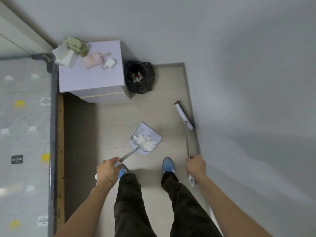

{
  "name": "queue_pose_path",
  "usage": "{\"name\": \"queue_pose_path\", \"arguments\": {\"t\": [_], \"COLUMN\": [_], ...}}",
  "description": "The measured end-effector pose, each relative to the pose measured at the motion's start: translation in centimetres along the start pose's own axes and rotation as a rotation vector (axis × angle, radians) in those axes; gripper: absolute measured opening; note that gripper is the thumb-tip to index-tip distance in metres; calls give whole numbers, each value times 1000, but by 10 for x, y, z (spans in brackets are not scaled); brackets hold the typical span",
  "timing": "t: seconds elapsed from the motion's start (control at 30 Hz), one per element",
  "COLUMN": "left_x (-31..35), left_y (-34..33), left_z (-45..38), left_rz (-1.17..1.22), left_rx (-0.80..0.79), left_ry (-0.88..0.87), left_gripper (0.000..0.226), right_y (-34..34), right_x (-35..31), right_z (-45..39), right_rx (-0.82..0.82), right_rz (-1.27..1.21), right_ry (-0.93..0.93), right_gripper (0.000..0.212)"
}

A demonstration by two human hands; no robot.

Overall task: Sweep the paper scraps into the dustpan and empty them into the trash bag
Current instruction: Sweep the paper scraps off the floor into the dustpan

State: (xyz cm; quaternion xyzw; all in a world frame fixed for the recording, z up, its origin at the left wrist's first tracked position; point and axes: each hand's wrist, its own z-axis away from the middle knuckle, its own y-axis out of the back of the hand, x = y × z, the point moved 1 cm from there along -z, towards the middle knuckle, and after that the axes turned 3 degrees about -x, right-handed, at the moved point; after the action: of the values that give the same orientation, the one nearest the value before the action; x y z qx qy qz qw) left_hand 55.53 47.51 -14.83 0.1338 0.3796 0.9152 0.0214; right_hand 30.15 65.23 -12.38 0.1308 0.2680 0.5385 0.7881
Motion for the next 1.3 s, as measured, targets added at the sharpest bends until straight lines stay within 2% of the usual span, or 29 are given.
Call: {"name": "queue_pose_path", "arguments": {"t": [0.07, 0.2, 0.43, 0.6, 0.7, 0.77, 0.93, 1.03, 1.1, 1.3], "left_x": [4, 11, 28, 42, 36, 30, 24, 20, 18, 22], "left_y": [-5, -17, -29, -24, -23, -26, -39, -46, -49, -50], "left_z": [-3, -13, -12, -12, -5, 5, 26, 27, 26, 15], "left_rz": [-25, -59, -88, -121, -69, 5, 113, 105, 108, 54], "left_rx": [-16, -40, -92, -118, -115, -96, -65, -51, -44, -41], "left_ry": [-1, -14, 0, 32, 65, 102, 174, 185, 193, 180], "left_gripper": [13, 9, 16, 20, 19, 19, 20, 20, 19, 16], "right_y": [15, 9, -51, -3, 35, 46, 37, 13, -1, -35], "right_x": [-16, -31, 7, 11, 6, -2, -46, -60, -58, -12], "right_z": [-24, -58, -12, 14, 20, 16, -20, -40, -33, -3], "right_rx": [30, -72, -194, -313, -312, -254, -134, -149, -170, -270], "right_rz": [94, 226, 476, 371, 330, 378, 448, 528, 561, 639], "right_ry": [19, 34, 72, 51, 35, 93, 227, 211, 198, 235], "right_gripper": [23, 18, 19, 16, 17, 19, 21, 32, 22, 16]}}
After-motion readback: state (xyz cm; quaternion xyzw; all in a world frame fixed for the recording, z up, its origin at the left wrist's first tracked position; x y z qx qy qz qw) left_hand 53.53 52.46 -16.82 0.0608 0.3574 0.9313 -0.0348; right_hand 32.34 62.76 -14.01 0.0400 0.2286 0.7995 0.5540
